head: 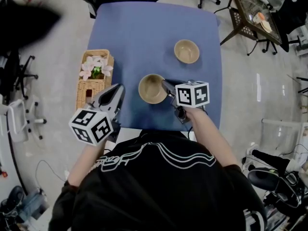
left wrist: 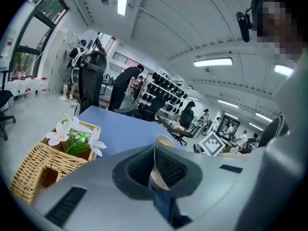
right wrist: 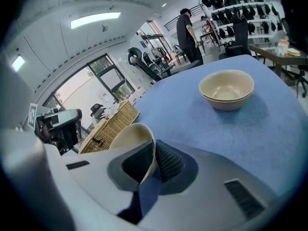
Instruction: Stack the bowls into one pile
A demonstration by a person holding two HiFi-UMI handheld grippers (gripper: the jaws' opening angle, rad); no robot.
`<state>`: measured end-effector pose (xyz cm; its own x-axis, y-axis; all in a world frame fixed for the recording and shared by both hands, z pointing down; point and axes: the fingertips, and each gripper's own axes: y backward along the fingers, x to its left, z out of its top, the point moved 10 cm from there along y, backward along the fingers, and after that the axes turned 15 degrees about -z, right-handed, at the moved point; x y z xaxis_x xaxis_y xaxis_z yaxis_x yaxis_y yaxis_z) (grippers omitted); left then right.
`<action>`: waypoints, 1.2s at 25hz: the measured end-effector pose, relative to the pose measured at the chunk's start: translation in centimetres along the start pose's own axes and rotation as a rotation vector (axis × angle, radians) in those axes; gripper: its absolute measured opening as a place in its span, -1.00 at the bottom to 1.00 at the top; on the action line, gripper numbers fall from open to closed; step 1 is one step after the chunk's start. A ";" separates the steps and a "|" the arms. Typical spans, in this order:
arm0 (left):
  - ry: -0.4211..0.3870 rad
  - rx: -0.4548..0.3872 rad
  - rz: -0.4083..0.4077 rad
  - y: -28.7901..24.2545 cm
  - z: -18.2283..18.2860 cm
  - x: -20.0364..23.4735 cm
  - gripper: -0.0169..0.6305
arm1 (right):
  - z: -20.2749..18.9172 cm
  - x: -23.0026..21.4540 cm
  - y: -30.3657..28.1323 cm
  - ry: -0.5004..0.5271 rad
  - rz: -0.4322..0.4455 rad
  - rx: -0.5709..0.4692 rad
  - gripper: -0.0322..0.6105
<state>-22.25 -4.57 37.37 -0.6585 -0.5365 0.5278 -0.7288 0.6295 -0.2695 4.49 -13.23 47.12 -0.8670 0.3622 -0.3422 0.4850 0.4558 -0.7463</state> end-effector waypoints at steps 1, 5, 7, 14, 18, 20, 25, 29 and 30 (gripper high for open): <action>0.001 -0.001 0.001 -0.2 0.1 -0.2 -0.86 | 0.3 -0.2 0.4 0.001 -0.002 -0.006 -0.77; 0.004 -0.002 0.002 -1.4 0.6 -1.0 -0.86 | 1.8 -1.5 1.6 -0.002 -0.008 -0.027 -0.77; 0.005 -0.003 0.001 -2.1 0.9 -1.4 -0.86 | 2.5 -2.2 2.1 -0.005 -0.012 -0.036 -0.77; -0.003 -0.011 -0.004 -4.2 1.8 -2.8 -0.86 | 4.9 -4.5 4.0 -0.004 -0.022 -0.068 -0.77; -0.001 -0.010 -0.001 -5.2 2.1 -3.3 -0.86 | 6.2 -5.8 4.8 -0.005 -0.028 -0.086 -0.77; 0.002 -0.009 0.002 -5.7 2.1 -3.4 -0.86 | 6.9 -6.5 5.0 -0.006 -0.033 -0.094 -0.77; 0.008 -0.013 0.011 -6.6 2.1 -3.5 -0.86 | 8.8 -8.1 5.3 -0.008 -0.047 -0.120 -0.77; 0.012 -0.023 0.026 -6.9 1.8 -3.6 -0.86 | 10.0 -9.4 5.3 -0.006 -0.059 -0.134 -0.77; 0.014 -0.025 0.031 -7.0 1.7 -3.6 -0.86 | 10.3 -9.6 5.2 -0.003 -0.063 -0.137 -0.77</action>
<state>-15.13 -7.99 35.98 -0.6777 -0.5090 0.5307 -0.7032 0.6597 -0.2652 14.21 -22.69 40.68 -0.8965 0.3269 -0.2991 0.4405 0.5846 -0.6813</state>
